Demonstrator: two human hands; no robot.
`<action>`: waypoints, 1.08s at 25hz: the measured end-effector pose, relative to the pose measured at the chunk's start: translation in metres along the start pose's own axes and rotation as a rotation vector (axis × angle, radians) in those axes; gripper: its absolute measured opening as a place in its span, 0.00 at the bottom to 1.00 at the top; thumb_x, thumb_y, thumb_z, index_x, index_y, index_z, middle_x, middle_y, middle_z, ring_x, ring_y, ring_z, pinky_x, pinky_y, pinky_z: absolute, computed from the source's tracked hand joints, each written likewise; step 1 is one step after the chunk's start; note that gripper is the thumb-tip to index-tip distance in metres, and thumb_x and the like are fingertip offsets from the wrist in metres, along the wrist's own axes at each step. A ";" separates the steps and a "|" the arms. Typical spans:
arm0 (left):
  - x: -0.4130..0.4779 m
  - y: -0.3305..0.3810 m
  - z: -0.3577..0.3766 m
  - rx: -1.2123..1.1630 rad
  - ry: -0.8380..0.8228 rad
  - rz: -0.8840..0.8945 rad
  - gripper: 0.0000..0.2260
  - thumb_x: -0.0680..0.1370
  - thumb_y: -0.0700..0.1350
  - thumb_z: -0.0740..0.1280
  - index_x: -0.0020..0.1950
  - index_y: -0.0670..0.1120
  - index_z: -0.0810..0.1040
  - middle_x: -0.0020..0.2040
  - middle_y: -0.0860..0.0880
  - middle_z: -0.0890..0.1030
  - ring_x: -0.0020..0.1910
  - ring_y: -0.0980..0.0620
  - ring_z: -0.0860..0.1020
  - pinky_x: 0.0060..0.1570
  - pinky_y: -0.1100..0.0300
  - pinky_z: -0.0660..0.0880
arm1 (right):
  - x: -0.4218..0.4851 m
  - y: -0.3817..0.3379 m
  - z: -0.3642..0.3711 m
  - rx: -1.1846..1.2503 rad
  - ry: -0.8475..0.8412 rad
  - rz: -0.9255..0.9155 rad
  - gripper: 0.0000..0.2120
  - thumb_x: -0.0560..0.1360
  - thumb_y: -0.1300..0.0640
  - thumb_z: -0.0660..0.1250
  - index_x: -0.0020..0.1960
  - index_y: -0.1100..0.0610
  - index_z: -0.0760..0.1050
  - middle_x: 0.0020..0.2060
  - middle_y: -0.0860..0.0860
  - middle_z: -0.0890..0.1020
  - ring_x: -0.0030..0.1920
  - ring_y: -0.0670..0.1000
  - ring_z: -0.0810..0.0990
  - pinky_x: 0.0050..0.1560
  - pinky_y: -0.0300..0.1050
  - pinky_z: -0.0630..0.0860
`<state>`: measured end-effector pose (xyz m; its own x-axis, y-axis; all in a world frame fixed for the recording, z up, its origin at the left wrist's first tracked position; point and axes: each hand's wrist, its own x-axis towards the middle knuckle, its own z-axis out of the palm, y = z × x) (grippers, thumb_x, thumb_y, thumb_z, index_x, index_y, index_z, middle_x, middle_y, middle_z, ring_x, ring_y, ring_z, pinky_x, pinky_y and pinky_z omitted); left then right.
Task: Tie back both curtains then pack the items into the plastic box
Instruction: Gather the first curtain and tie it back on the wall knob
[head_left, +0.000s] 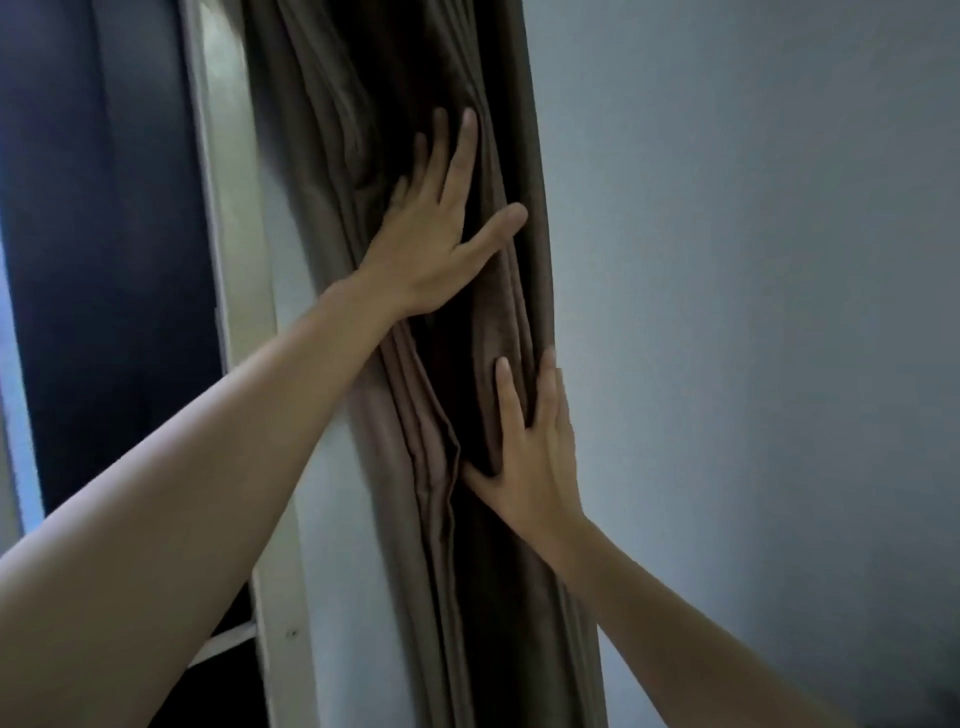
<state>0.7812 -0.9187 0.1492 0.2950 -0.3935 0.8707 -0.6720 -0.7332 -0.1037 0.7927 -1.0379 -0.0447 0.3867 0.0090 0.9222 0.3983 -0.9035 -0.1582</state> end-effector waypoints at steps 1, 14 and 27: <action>-0.011 0.003 -0.004 -0.033 0.008 -0.009 0.35 0.79 0.63 0.49 0.75 0.48 0.34 0.77 0.46 0.37 0.76 0.47 0.40 0.74 0.45 0.42 | -0.006 0.000 -0.004 0.091 0.007 -0.017 0.53 0.66 0.42 0.73 0.75 0.45 0.37 0.75 0.55 0.38 0.72 0.65 0.60 0.59 0.61 0.74; -0.208 0.088 -0.034 -0.185 0.209 -0.550 0.41 0.73 0.65 0.54 0.76 0.50 0.36 0.77 0.52 0.37 0.75 0.55 0.35 0.75 0.47 0.40 | -0.112 -0.057 -0.058 0.905 -0.478 0.013 0.47 0.63 0.46 0.77 0.74 0.42 0.53 0.62 0.34 0.71 0.61 0.40 0.72 0.63 0.46 0.74; -0.301 0.109 -0.111 -0.240 0.356 -0.875 0.34 0.69 0.64 0.63 0.71 0.50 0.64 0.61 0.55 0.77 0.61 0.60 0.75 0.65 0.56 0.70 | -0.137 -0.096 -0.068 1.128 -0.588 0.002 0.37 0.71 0.29 0.50 0.70 0.52 0.64 0.72 0.49 0.61 0.73 0.46 0.55 0.71 0.45 0.56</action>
<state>0.5435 -0.8191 -0.0714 0.5595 0.4559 0.6922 -0.4453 -0.5390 0.7150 0.6451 -0.9817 -0.1324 0.5819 0.4577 0.6723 0.7694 -0.0420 -0.6374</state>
